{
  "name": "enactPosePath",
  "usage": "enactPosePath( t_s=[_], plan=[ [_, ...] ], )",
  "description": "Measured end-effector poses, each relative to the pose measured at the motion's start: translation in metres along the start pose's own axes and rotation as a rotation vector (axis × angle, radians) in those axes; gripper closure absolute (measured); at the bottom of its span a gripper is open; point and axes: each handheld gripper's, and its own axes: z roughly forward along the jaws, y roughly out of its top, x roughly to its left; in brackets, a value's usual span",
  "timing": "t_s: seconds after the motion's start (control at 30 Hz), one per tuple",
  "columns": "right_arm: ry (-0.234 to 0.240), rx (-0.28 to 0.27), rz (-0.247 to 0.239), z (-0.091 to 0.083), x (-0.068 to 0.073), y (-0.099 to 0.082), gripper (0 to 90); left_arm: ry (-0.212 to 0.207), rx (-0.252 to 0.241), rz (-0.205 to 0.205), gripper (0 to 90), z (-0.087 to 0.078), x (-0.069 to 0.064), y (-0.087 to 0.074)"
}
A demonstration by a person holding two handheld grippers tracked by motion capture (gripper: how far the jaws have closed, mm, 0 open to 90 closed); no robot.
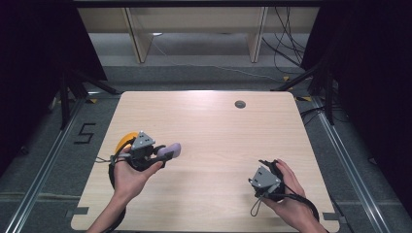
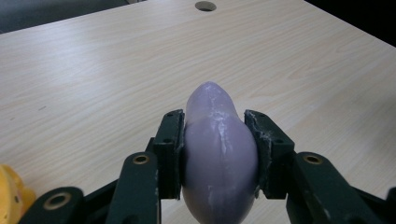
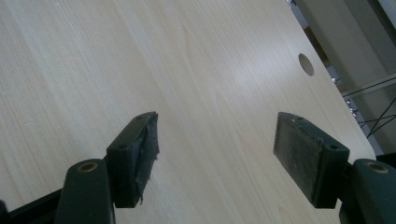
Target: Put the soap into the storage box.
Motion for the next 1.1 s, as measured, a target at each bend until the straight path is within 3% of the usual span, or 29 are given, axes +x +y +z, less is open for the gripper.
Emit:
enactPosePath(
  t_s=[0.03, 0.2, 0.27, 0.37, 0.4, 0.47, 0.6, 0.67, 1.1],
  plan=[
    [0.000, 0.001, 0.000, 0.000, 0.000, 0.000, 31.6, 0.008, 0.016, 0.021, 58.6, -0.002, 0.002, 0.000],
    [-0.002, 0.007, 0.016, 0.000, 0.001, 0.000, 31.7, 0.031, -0.015, -0.019, 58.6, -0.006, 0.007, 0.000],
    [-0.005, 0.002, 0.007, 0.000, 0.000, 0.000, 31.7, 0.043, -0.003, -0.012, 58.6, -0.009, 0.010, 0.000],
    [-0.006, 0.000, 0.002, 0.000, 0.000, 0.000, 31.7, 0.060, -0.024, -0.034, 58.6, -0.010, 0.013, -0.001],
    [-0.006, -0.001, 0.001, 0.000, 0.000, 0.000, 31.7, 0.067, -0.015, -0.019, 58.6, -0.011, 0.015, -0.002],
    [-0.006, -0.001, 0.001, 0.000, 0.000, 0.000, 31.7, 0.069, -0.040, -0.055, 58.6, -0.012, 0.017, -0.003],
    [-0.011, 0.005, 0.021, -0.001, 0.000, -0.001, 31.7, 0.089, -0.049, -0.063, 58.6, -0.018, 0.023, -0.004],
    [-0.002, 0.000, -0.001, 0.000, -0.001, -0.001, 31.7, 0.106, -0.060, -0.079, 58.6, -0.021, 0.027, -0.005],
    [0.011, 0.009, 0.006, 0.000, -0.001, 0.000, 31.7, 0.175, -0.095, -0.136, 58.6, -0.035, 0.052, -0.011]
  ],
)
